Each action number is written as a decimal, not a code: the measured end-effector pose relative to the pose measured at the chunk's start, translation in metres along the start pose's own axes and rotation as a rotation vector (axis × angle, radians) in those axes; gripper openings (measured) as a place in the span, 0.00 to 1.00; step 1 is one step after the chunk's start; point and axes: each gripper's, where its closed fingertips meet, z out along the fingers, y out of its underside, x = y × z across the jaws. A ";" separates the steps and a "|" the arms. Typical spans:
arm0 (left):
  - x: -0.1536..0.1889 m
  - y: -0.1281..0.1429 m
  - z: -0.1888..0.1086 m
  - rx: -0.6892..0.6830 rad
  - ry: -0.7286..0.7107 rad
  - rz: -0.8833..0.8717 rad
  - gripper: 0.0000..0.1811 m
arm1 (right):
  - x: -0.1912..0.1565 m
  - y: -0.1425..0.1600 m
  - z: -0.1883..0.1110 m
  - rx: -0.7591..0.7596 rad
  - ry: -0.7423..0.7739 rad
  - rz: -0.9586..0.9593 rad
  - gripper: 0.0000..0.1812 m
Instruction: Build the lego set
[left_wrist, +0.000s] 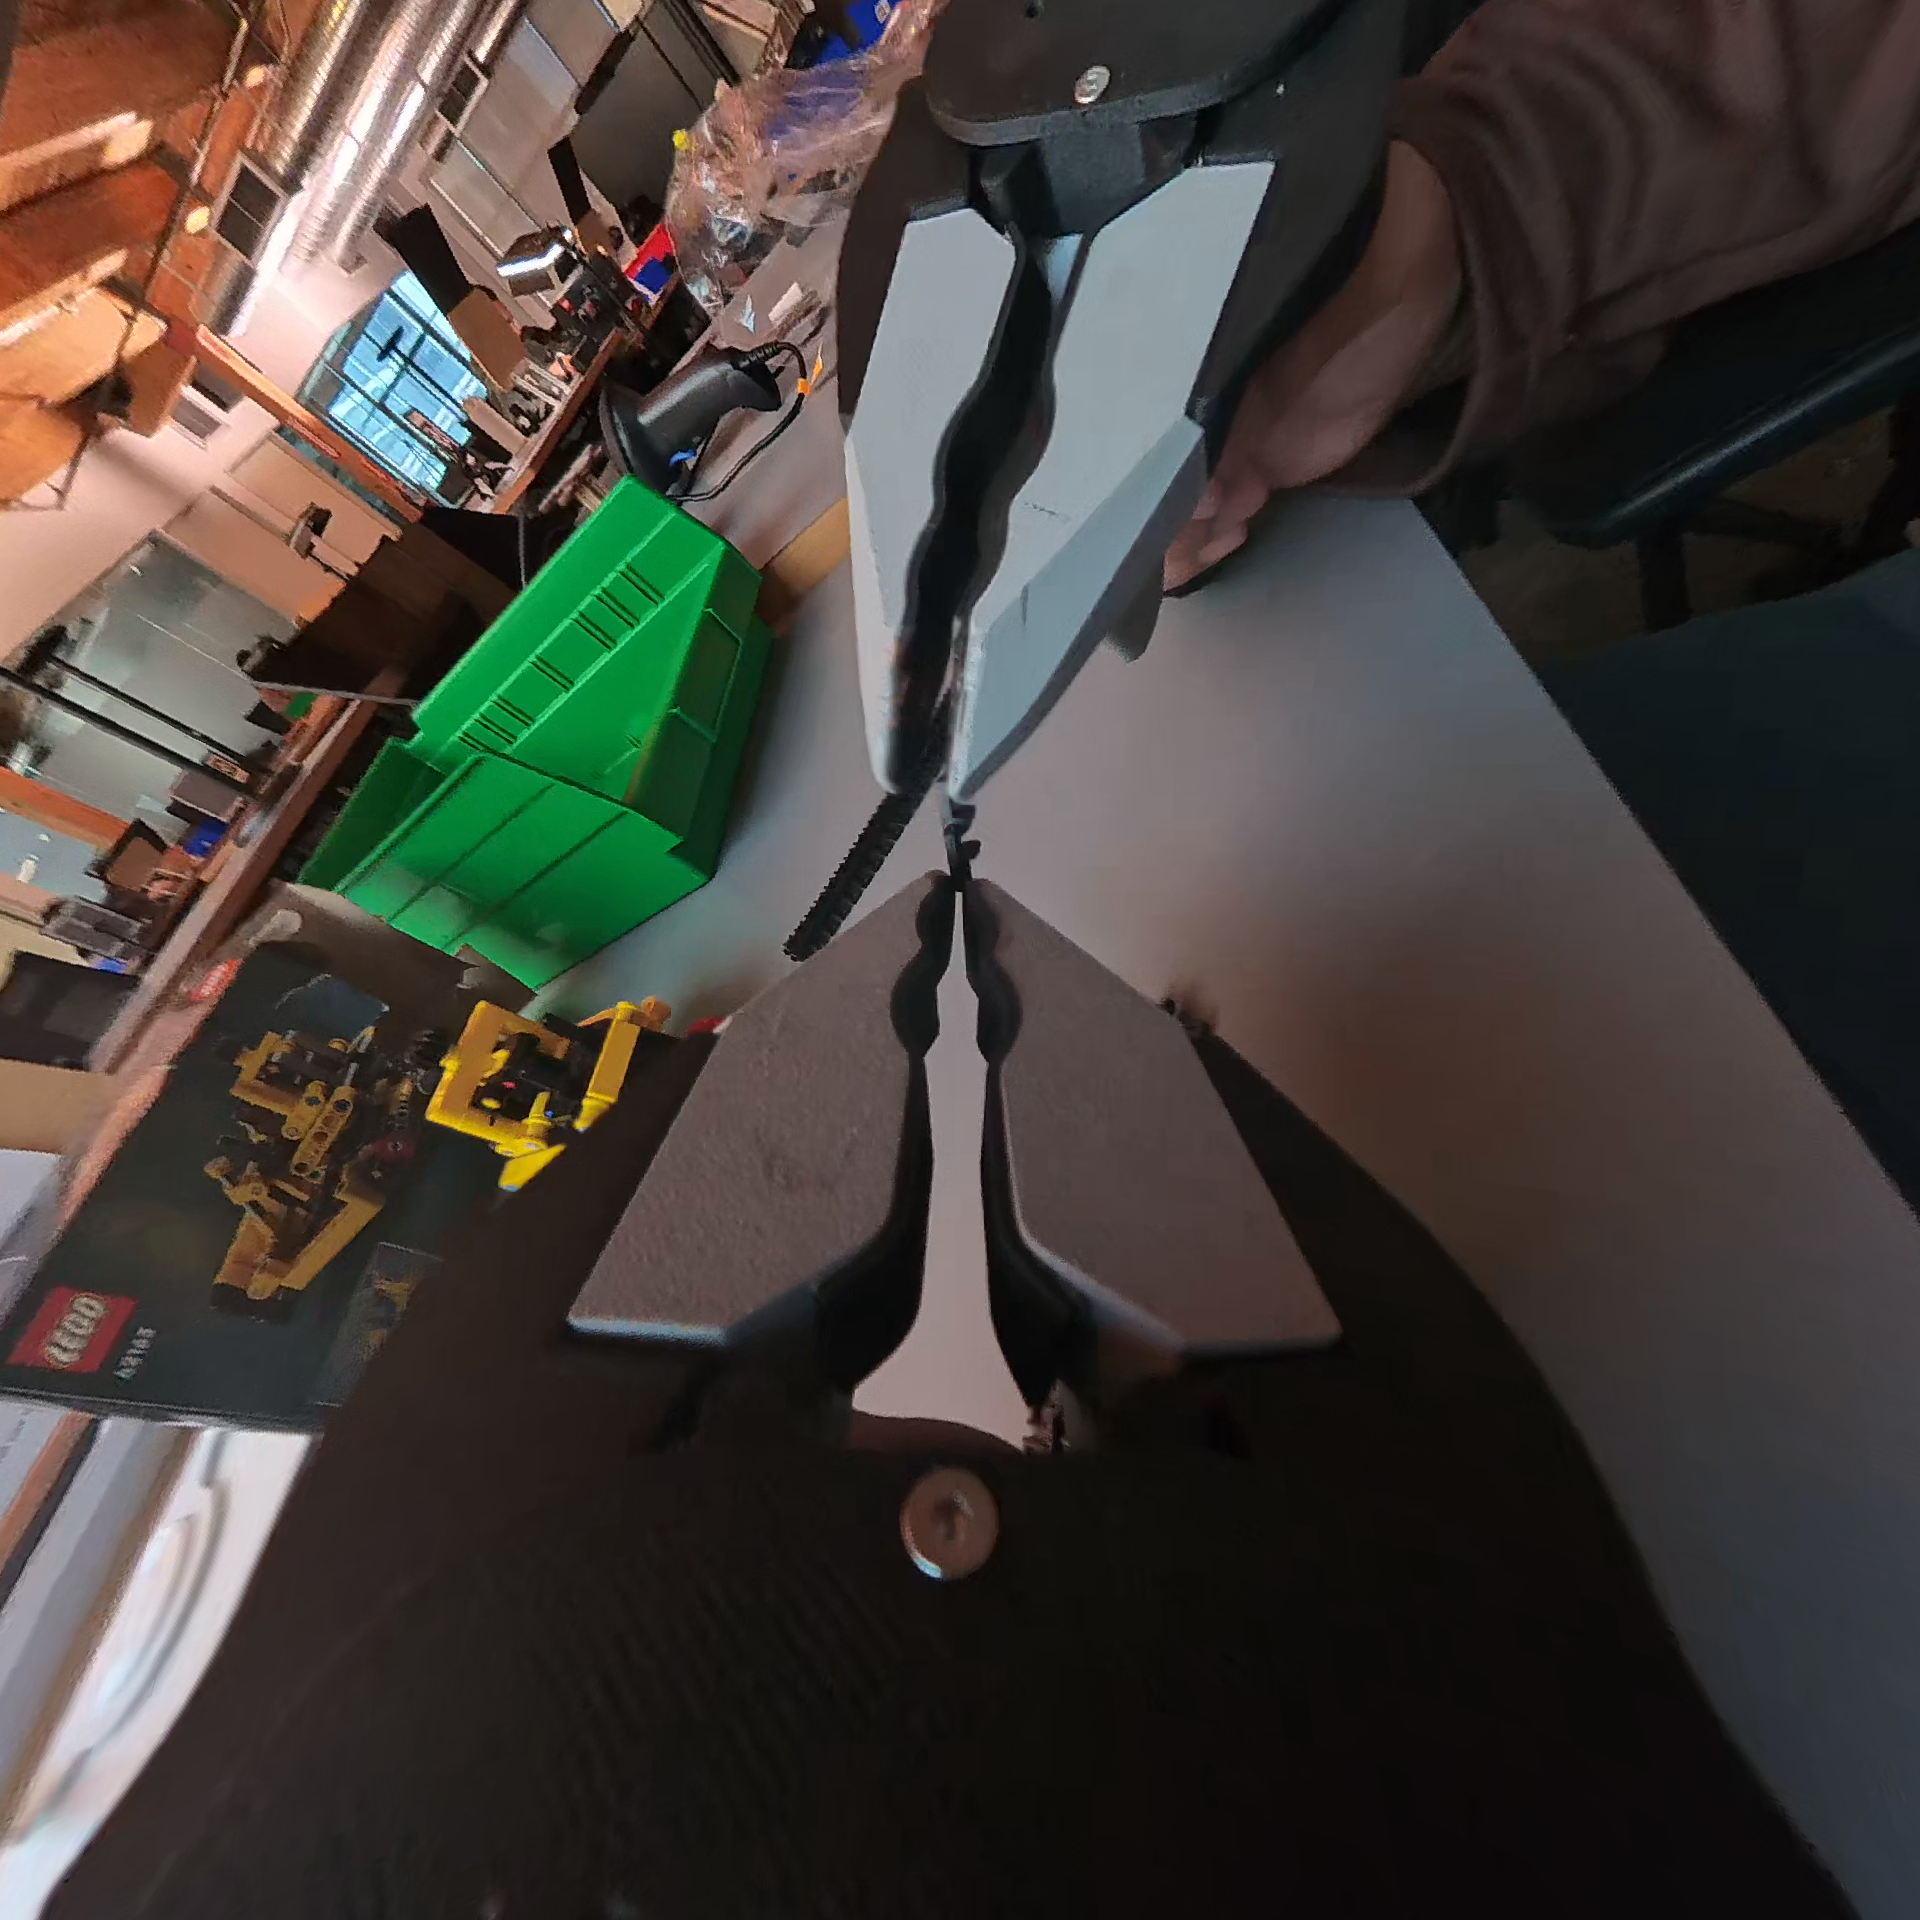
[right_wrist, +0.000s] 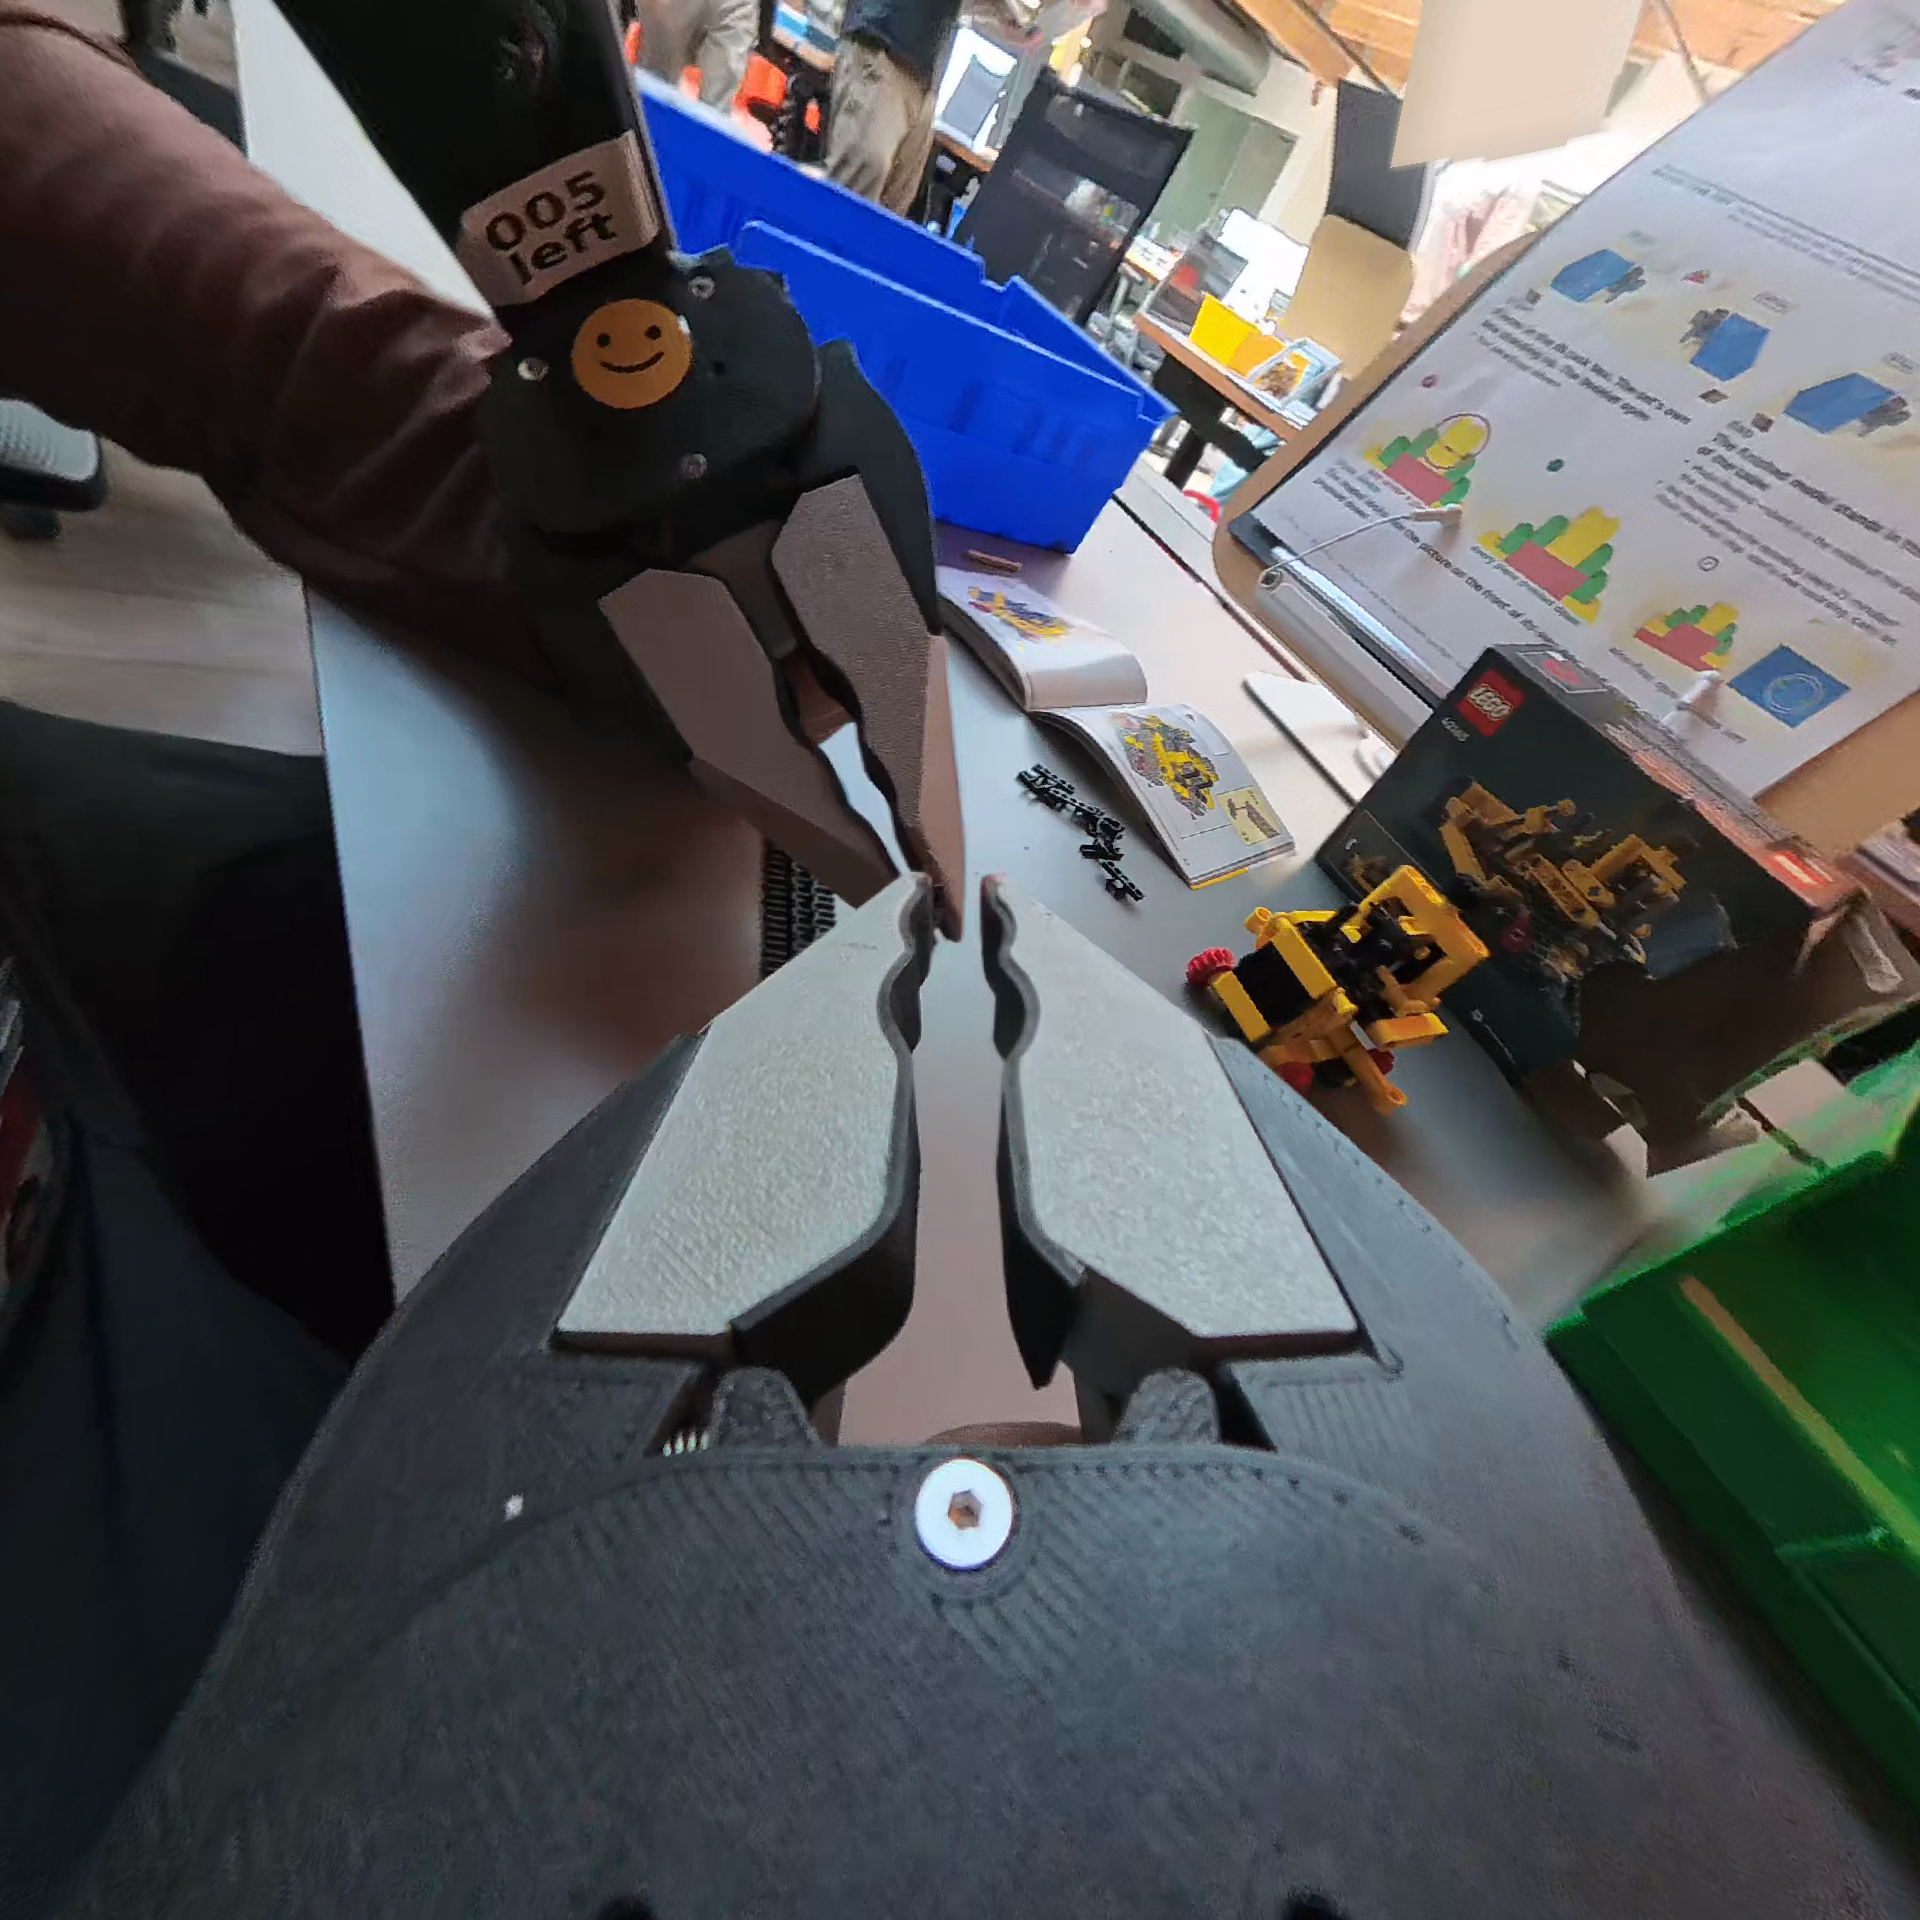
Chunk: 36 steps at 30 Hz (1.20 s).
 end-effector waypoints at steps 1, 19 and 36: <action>-0.002 0.000 -0.001 0.002 0.004 -0.031 0.00 | 0.005 0.000 -0.002 0.010 0.015 0.028 0.04; 0.008 0.012 0.003 -0.096 0.088 -0.079 0.00 | -0.010 0.009 0.004 -0.052 -0.067 -0.015 0.07; 0.012 0.023 0.004 -0.167 0.102 -0.061 0.00 | -0.008 0.027 0.009 -0.169 -0.034 -0.073 0.00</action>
